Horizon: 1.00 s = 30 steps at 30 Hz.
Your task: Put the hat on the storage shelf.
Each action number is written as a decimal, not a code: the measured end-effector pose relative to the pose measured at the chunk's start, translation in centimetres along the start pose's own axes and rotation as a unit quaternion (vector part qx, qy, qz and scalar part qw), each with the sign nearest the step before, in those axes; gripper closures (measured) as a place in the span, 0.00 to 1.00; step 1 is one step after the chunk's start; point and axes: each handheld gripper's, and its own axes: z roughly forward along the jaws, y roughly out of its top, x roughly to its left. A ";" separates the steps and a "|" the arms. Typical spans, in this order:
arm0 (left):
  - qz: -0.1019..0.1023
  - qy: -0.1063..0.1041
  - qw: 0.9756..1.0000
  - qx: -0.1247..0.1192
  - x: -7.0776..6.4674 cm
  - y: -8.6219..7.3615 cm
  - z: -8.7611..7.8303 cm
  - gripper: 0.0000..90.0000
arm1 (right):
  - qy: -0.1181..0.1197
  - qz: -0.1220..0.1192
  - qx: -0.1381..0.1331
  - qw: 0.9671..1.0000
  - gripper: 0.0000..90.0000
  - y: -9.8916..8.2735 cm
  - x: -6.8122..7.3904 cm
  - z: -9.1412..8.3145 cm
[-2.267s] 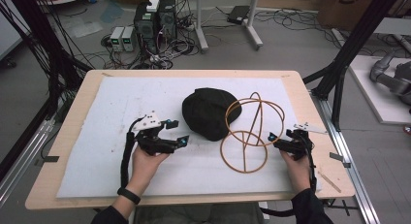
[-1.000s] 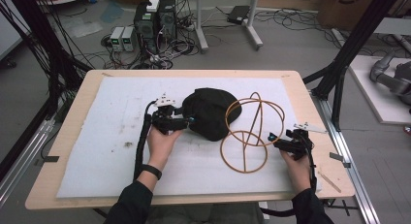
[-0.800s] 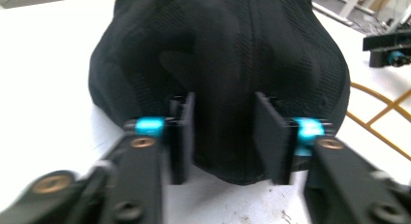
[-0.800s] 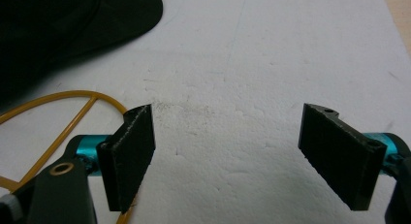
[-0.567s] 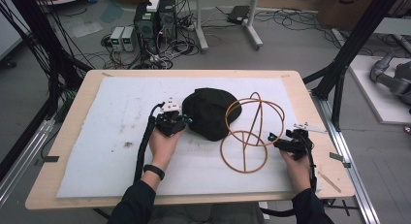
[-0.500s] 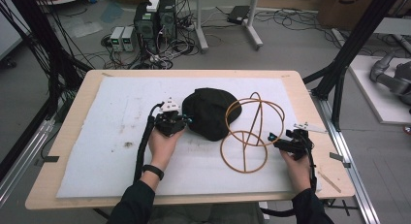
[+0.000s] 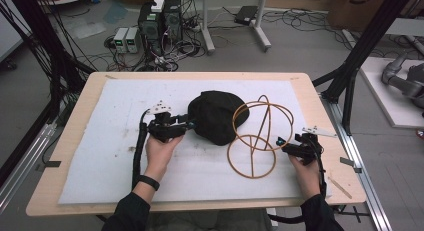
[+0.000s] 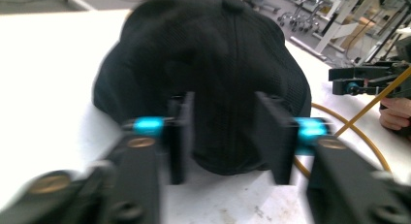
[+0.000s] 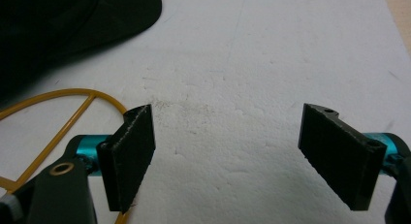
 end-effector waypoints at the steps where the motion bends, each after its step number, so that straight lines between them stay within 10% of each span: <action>1: -0.003 0.002 1.000 0.004 -0.3 -0.1 0.3 0.51 | 0.000 0.000 0.000 1.000 0.23 0.0 0.0 0.0; 9: -0.061 0.016 0.997 0.034 -1.9 -3.2 1.7 0.32 | 0.002 -0.001 0.000 1.000 0.23 0.0 0.0 0.0; 12: -0.045 0.036 0.998 0.038 -2.1 -3.7 1.7 0.32 | 0.002 -0.001 0.001 1.000 0.23 0.0 0.0 0.0; 17: -0.099 0.011 0.995 0.013 -1.3 -3.8 2.2 0.31 | 0.001 -0.003 0.000 1.000 0.23 0.0 0.0 0.0; 23: -0.118 -0.012 0.993 0.026 -0.5 -4.1 3.3 0.57 | 0.002 -0.005 0.002 1.000 0.23 0.0 0.0 0.1; 30: -0.089 -0.023 0.996 0.023 -0.4 -3.8 3.1 0.92 | 0.002 -0.003 0.003 1.000 0.23 0.0 0.0 0.1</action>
